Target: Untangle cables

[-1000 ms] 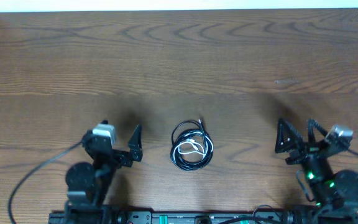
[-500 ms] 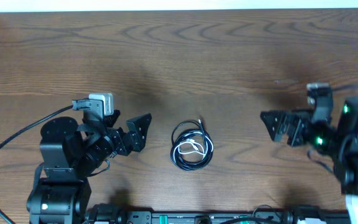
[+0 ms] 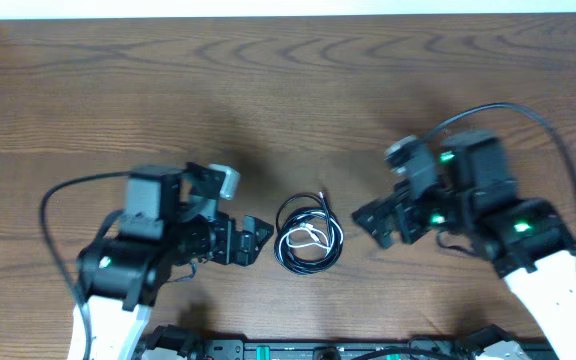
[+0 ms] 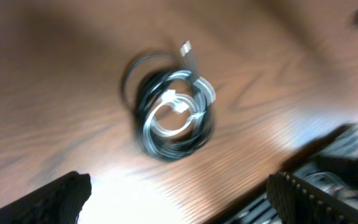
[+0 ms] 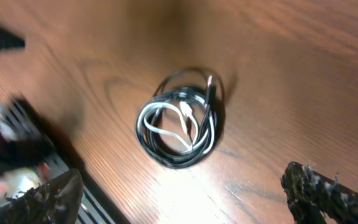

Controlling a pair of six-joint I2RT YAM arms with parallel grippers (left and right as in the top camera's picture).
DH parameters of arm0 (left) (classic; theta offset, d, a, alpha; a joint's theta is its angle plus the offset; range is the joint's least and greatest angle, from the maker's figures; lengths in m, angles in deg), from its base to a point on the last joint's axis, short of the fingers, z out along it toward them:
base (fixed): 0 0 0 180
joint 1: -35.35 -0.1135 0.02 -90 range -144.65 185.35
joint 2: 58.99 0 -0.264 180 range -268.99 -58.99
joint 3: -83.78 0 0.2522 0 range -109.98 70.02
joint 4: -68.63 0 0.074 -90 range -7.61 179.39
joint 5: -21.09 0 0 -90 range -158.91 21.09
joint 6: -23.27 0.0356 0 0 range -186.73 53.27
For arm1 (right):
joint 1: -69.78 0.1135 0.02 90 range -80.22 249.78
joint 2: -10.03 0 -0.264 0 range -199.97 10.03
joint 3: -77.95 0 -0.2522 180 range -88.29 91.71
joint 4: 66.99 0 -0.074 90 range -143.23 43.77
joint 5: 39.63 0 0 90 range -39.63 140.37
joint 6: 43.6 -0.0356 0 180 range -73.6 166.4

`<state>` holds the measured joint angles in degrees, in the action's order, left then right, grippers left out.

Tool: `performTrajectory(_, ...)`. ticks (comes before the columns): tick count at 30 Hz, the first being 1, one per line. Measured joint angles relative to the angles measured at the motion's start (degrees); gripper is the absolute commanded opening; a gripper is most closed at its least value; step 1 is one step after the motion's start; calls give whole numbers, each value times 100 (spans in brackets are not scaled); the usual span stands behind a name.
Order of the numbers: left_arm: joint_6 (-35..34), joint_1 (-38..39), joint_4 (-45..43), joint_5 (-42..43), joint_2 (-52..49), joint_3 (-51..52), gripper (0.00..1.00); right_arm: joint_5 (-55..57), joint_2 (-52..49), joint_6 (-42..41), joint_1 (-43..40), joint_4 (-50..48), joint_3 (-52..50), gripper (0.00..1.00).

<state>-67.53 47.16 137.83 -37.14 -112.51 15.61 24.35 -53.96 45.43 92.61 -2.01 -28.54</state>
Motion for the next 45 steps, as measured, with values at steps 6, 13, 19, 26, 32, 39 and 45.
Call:
performTrajectory(6,175,566,-181,-957,-236,0,96,1239,-586,494,1086,-339,-4,97)
performTrajectory(13,236,599,-337,-1303,-232,-162,96,1685,-1762,667,1421,-1408,-37,92)
performTrajectory(19,234,599,-195,-1626,-227,-221,96,2780,-2409,-1436,1554,-1886,-44,82)
performTrajectory(26,234,599,-168,-1825,-229,-221,96,3281,-2914,-3952,1648,-1862,-46,58)
performTrajectory(32,234,599,-168,-1860,-229,-221,96,3187,-3283,-4642,2238,-1657,-48,56)
performTrajectory(39,234,599,-166,-1860,-229,-221,96,3639,-3292,-4784,2721,-1340,-50,52)
performTrajectory(45,234,599,-166,-1860,-229,-221,96,3932,-3289,-4815,2728,-1019,-129,47)
